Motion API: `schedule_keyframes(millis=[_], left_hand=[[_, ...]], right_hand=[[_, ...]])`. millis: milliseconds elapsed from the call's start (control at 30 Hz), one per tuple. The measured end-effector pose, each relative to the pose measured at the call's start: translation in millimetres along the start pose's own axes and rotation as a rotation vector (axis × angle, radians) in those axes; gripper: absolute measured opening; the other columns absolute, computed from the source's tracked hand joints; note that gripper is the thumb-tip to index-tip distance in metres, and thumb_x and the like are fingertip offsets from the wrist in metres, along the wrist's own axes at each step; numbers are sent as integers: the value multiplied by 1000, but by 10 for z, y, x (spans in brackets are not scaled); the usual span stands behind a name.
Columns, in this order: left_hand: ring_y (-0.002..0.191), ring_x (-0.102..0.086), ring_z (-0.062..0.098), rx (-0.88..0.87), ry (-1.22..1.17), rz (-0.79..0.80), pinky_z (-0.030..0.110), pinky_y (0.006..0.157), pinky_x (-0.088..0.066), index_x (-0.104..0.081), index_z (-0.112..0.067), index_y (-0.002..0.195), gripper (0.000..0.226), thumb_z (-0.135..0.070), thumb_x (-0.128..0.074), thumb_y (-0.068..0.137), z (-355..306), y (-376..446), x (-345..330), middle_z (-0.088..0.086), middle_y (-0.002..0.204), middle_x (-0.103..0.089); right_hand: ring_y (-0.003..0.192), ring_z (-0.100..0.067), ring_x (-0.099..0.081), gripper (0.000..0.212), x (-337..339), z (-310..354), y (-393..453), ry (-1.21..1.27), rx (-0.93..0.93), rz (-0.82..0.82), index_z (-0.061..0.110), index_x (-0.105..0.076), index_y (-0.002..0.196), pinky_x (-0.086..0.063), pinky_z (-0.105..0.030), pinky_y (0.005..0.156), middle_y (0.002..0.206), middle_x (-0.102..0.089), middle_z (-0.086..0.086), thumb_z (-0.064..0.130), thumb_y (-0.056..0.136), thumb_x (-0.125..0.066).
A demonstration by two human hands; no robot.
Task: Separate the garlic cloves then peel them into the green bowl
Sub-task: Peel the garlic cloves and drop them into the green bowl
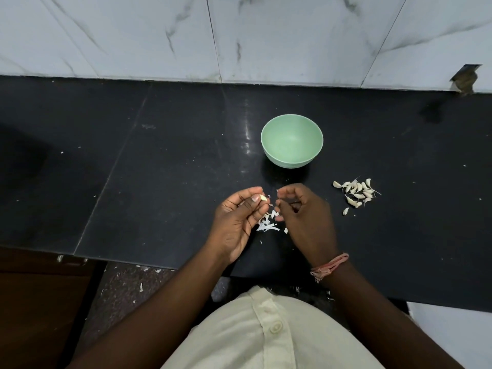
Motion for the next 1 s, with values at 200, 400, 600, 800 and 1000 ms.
schedule_keyframes(millis=[200, 400, 600, 800, 1000], left_hand=[[83, -70, 18, -3, -4, -28, 23, 79, -60, -70, 1, 109, 25, -2, -67, 84, -9, 36, 58, 13, 90, -72], [77, -68, 13, -37, 94, -53, 20, 73, -58, -72, -2, 105, 21, -4, -68, 85, 2, 55, 63, 8, 82, -71], [70, -67, 10, -131, 303, -94, 20, 70, -57, -72, -4, 99, 15, 5, -60, 95, -46, 44, 57, 7, 79, -72], [77, -72, 15, -174, 334, -67, 22, 73, -59, -71, -4, 104, 18, 6, -59, 96, -78, 24, -9, 13, 85, -74], [86, -72, 17, -96, 274, -69, 28, 72, -60, -70, -5, 114, 24, -18, -64, 94, -30, -11, -8, 10, 93, -75]], right_hand=[[66, -10, -73, 9, -10, -8, -5, -64, -15, 16, 23, -66, 86, -63, -43, 61, 72, -70, 5, 18, 92, -71], [97, -4, -65, 42, -111, 138, -49, -140, 97, 109, 18, -66, 107, -50, -15, 84, 108, -69, 6, -9, 80, -50], [80, -3, -68, 18, -129, 119, -35, 62, 42, 40, 18, -75, 99, -55, -21, 75, 91, -72, 6, 17, 83, -82], [82, -12, -73, 10, -77, 20, -31, 207, -10, -30, 17, -79, 90, -58, -30, 74, 86, -76, 4, 8, 85, -79], [85, -23, -75, 12, -93, -4, -1, 305, -16, -16, 17, -76, 93, -60, -42, 76, 88, -77, -4, 8, 86, -78]])
Point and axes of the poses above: each hand's wrist, its own y-axis towards the middle knuckle, its own x-axis out of the back of the hand, z = x × y, the point moved 7 cm from there along y, towards the middle knuckle
